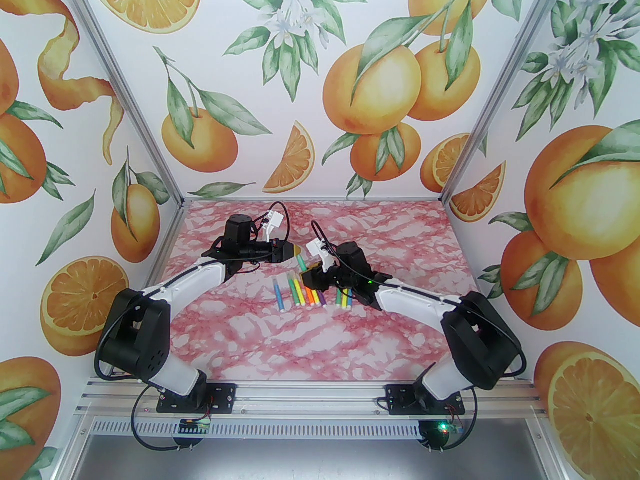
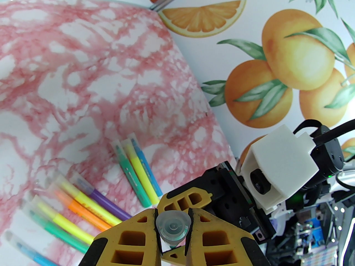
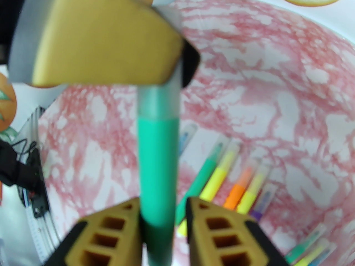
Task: Open the pen caps
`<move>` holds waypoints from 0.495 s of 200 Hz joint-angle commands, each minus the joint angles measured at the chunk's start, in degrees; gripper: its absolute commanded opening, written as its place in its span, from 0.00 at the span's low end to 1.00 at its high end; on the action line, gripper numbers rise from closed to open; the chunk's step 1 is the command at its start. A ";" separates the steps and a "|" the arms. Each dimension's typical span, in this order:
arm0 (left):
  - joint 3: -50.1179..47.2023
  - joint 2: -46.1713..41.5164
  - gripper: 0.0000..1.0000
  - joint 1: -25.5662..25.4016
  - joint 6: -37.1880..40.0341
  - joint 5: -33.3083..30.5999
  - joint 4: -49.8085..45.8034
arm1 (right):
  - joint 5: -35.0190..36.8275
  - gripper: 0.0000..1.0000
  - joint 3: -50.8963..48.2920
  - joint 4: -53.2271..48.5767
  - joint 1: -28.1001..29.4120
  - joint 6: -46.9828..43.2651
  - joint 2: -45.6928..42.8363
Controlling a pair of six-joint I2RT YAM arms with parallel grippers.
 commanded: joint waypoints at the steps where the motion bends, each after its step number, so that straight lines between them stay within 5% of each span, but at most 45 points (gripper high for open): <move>1: 1.92 -0.31 0.00 -0.23 -0.04 0.82 1.32 | -1.03 0.23 0.31 2.23 0.33 0.33 0.45; 99: 0.96 -0.34 0.00 0.95 -5.01 -6.14 4.46 | -2.43 0.00 -0.10 -3.17 0.35 -3.20 -0.26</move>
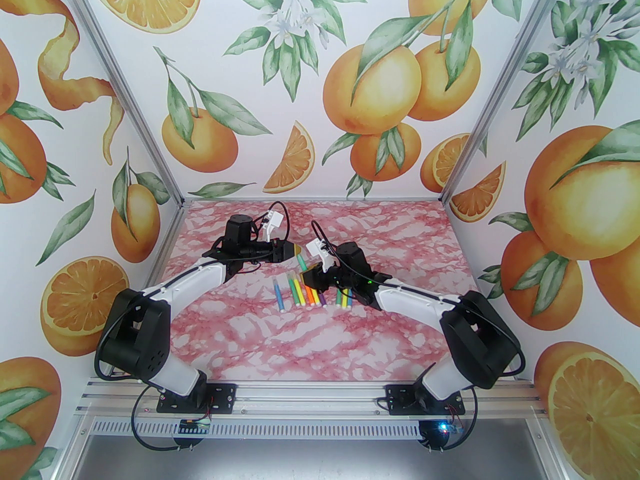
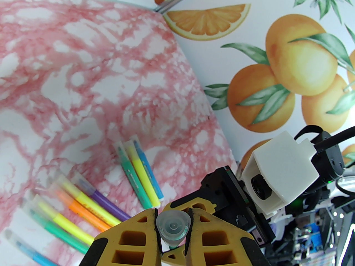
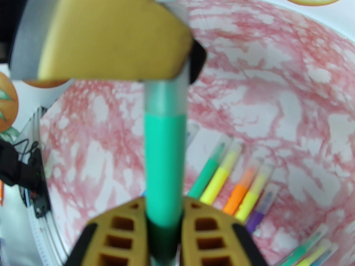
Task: Open the pen caps
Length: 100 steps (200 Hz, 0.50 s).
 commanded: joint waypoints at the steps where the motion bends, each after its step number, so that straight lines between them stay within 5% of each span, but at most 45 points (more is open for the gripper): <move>1: 0.93 -0.33 0.00 0.98 -2.93 -4.09 4.21 | -2.09 0.00 -0.09 -3.30 0.38 -3.04 -0.30; 100: -1.07 -0.73 0.00 4.30 -7.88 -10.46 6.45 | -2.55 0.00 -2.46 -8.56 0.32 -6.44 -1.00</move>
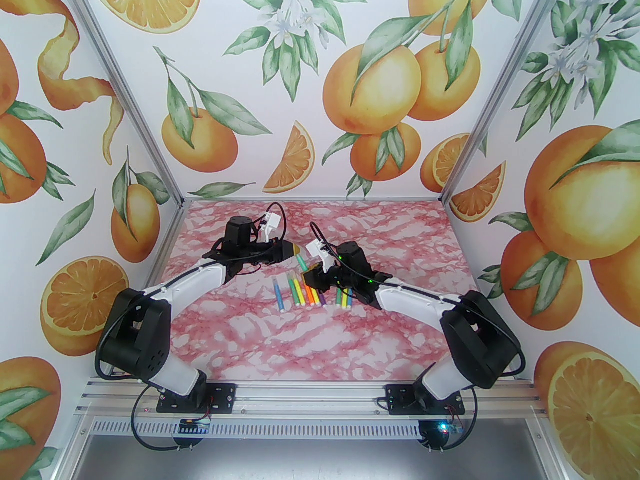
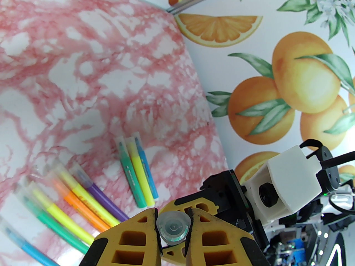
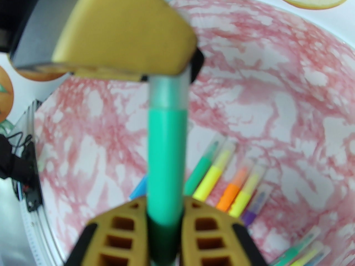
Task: Open the pen caps
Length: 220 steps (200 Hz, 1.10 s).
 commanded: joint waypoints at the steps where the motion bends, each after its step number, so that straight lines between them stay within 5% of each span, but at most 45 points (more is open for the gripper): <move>1: 0.21 -0.70 0.00 3.82 -1.19 -9.11 5.32 | -2.76 0.00 -2.56 -7.25 0.72 -3.23 -0.94; 220: -1.89 -6.01 0.00 7.46 -4.58 -19.77 4.78 | -3.52 0.00 -12.11 -4.62 0.51 -1.87 -8.82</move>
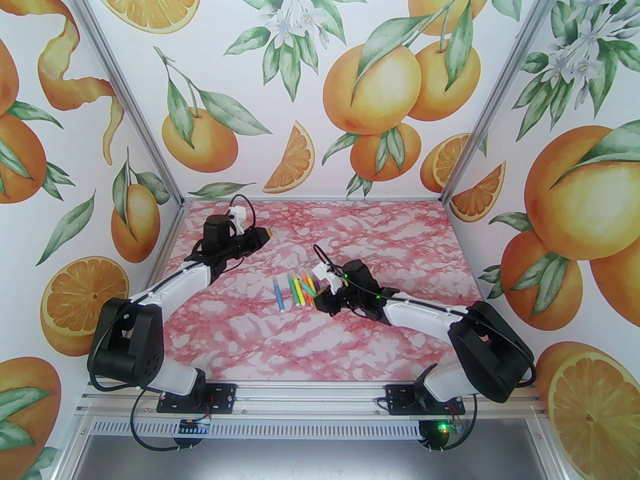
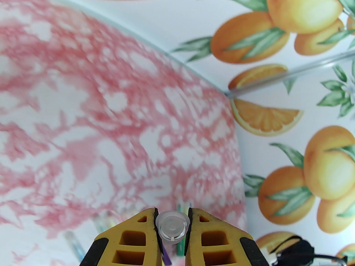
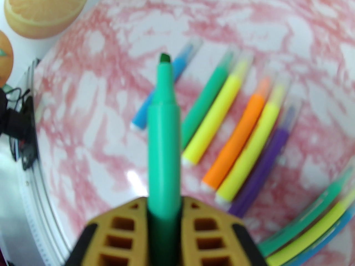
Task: Open the pen caps
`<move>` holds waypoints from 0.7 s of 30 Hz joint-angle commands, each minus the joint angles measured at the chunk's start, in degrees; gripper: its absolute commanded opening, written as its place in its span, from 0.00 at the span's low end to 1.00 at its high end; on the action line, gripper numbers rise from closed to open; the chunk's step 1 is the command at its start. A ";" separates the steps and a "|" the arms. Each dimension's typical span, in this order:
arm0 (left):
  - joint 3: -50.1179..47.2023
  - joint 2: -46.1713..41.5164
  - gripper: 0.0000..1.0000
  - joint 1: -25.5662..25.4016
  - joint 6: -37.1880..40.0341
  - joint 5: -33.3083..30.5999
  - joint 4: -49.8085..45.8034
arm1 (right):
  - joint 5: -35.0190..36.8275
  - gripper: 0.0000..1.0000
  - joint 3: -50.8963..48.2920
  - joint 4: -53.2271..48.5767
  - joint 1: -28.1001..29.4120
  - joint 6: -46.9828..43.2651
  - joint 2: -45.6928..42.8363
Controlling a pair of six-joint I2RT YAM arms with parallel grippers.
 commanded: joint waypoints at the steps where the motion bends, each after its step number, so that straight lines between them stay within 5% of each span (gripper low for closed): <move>1: 1.25 -2.20 0.00 -0.42 1.66 -2.13 0.35 | -1.69 0.00 -1.11 1.07 0.09 0.00 -3.59; 6: 3.11 -2.54 0.00 -0.20 5.87 -2.61 -4.32 | -1.89 0.00 -1.78 2.23 -0.49 0.82 -5.37; 10: 9.83 -3.24 0.00 -0.21 20.52 -10.12 -23.89 | 11.39 0.00 -1.15 -2.19 -3.72 2.10 -11.35; 21: 14.40 -1.52 0.00 -0.21 32.57 -23.49 -40.41 | 24.77 0.00 4.34 -12.39 -8.31 -1.06 -12.24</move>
